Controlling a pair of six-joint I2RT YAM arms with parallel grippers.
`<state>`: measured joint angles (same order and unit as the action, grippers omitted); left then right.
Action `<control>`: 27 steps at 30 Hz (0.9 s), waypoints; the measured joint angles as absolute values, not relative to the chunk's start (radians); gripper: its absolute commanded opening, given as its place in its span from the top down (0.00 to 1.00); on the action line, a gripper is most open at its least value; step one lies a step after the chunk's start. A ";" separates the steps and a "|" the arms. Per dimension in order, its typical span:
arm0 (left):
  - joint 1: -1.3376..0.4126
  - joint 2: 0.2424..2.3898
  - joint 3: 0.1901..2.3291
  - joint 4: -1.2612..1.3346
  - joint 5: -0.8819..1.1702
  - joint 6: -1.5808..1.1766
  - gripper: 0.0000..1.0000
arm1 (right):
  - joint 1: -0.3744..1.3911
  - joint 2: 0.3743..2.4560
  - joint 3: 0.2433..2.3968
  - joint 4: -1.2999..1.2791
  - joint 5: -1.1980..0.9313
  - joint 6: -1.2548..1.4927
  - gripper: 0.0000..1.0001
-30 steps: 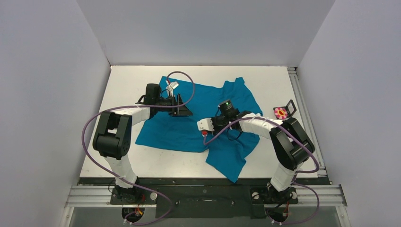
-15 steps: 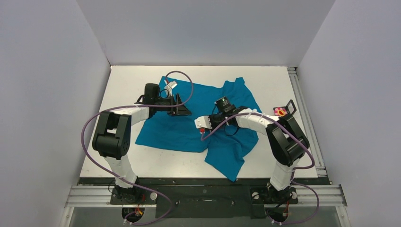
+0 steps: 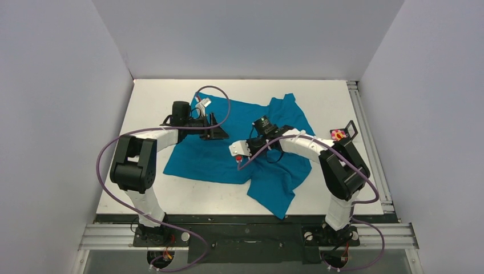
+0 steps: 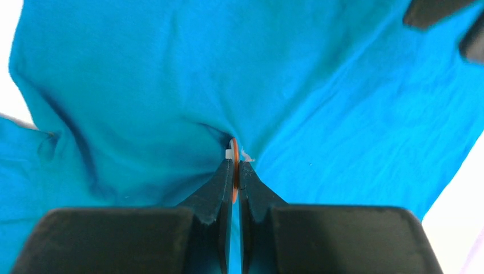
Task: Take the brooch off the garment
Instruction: Remove the brooch from the clothes.
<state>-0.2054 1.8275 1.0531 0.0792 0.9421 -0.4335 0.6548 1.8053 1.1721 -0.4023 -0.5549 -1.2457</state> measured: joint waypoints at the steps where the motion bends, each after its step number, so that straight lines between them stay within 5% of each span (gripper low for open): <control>1: -0.200 1.821 1.048 0.080 0.938 -0.433 0.45 | 0.648 1.813 1.184 -0.408 -0.555 -1.227 1.00; 11: -0.174 1.792 1.003 0.120 0.923 -0.429 0.36 | 0.493 1.827 1.211 -0.362 -0.613 -0.789 1.00; 27: -0.327 1.816 0.945 0.431 0.831 -0.574 0.28 | 0.367 1.825 1.009 0.313 -0.598 0.447 1.00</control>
<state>-0.3275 1.8164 0.9451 0.4313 0.8307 -0.5735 0.3672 1.8248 1.0088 0.3126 -0.5983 0.4469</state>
